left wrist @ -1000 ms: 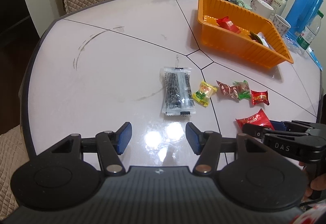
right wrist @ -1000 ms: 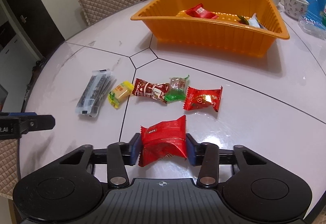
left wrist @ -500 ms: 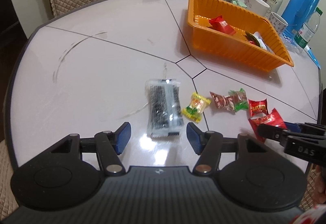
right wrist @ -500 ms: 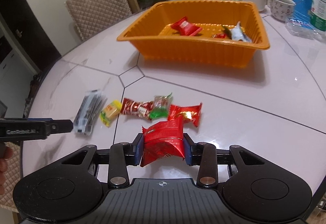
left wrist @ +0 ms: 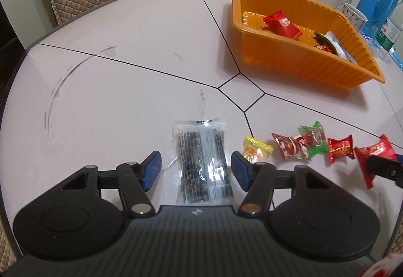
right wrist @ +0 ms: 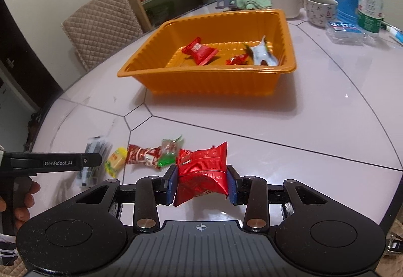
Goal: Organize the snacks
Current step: 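Grasp the clear dark-stick packet with the left gripper while the right gripper holds the red packet, then carry the red packet and clear packet in both grippers over the orange tray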
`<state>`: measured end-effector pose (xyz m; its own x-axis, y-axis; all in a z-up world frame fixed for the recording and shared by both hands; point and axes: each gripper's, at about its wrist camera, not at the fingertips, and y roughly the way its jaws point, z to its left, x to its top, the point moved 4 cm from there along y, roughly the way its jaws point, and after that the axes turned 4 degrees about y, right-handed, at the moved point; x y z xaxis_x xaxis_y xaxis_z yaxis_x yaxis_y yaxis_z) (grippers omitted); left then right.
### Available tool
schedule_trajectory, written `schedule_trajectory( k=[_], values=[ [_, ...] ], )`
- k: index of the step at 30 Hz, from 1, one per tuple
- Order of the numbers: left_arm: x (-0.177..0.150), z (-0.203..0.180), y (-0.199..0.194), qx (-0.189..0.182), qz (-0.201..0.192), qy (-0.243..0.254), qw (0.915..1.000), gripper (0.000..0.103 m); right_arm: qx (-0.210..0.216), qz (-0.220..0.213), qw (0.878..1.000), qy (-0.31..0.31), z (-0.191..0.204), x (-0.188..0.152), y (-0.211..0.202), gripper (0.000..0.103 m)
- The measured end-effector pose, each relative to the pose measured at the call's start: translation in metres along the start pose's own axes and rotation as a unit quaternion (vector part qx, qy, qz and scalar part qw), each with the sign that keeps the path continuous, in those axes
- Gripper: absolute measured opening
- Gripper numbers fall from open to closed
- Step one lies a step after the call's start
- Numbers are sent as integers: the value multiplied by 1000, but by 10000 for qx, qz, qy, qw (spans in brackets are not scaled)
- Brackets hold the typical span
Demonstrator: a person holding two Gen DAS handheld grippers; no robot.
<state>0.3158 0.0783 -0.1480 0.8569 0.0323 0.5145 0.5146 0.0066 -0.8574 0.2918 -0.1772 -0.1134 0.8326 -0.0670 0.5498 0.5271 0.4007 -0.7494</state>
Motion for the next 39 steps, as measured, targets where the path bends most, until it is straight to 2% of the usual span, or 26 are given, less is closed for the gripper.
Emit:
schedule_trajectory(
  k=[7, 9, 11, 19, 28, 39],
  values=[
    [2, -2, 9, -26, 56, 62, 10000, 46, -51, -28, 9999, 106, -11, 4, -3, 40],
    [4, -4, 10, -66, 36, 102, 9999, 38, -50, -29, 9999, 116, -13, 4, -3, 40],
    [5, -5, 10, -55, 40, 117, 9999, 36, -49, -36, 9999, 110, -13, 4, -4, 40],
    [6, -4, 3, -36, -90, 144, 9999, 34, -12, -81, 9999, 85, -18, 8, -10, 40],
    [12, 7, -27, 16, -319, 2, 9995, 34, 92, -155, 9998, 29, -25, 19, -20, 40],
    [56, -1, -64, -26, -744, 57, 9972, 34, 301, -360, 9988, -156, -33, 60, -26, 40]
  ],
)
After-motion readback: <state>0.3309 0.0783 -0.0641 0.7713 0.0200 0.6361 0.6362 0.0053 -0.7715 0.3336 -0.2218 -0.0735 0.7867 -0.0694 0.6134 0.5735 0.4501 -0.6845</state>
